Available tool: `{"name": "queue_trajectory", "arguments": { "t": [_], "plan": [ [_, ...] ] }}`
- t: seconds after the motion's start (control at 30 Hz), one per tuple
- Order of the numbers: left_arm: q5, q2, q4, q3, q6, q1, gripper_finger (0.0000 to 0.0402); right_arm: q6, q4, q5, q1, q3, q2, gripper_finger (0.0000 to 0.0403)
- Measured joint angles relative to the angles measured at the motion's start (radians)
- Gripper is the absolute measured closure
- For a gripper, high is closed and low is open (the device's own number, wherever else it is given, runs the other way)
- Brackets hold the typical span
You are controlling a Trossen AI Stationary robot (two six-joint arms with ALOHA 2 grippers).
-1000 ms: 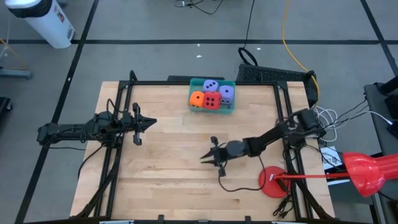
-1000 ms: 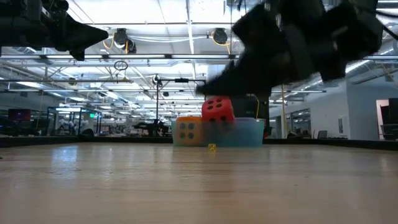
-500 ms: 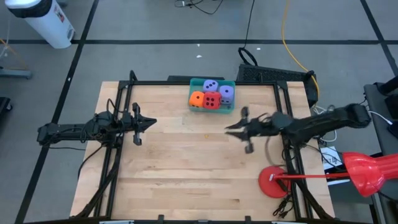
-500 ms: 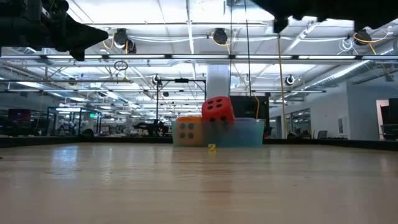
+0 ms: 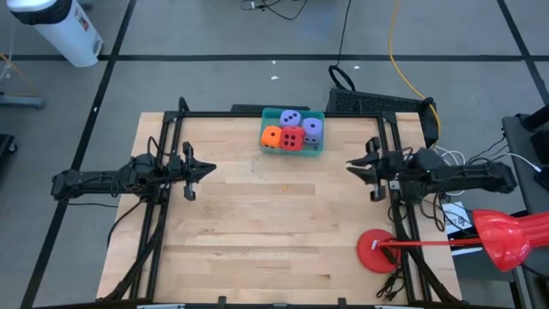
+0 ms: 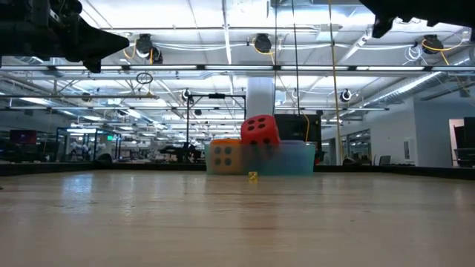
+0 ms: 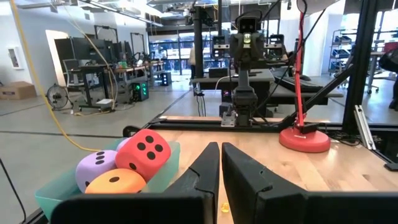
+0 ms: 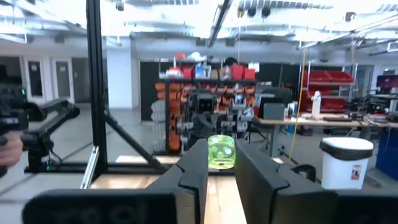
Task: Pick & Place Dice
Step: Put the small light green dice into the blue transparent bin
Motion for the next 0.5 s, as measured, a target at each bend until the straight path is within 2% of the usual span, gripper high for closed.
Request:
{"name": "queue_trajectory", "arguments": {
  "t": [0.17,0.37,0.5],
  "plan": [
    [0.000,0.000,0.000,0.000,0.000,0.000,0.0371,0.023,-0.013,0.000,-0.007,-0.068,-0.095,0.0361],
    [0.000,0.000,0.000,0.000,0.001,0.000,0.0371,0.023,-0.016,0.001,-0.007,-0.138,-0.120,0.0342],
    [0.000,0.000,0.000,0.000,0.001,0.000,0.0371,0.023,-0.014,0.013,-0.007,-0.165,-0.119,0.0344]
  ]
}}
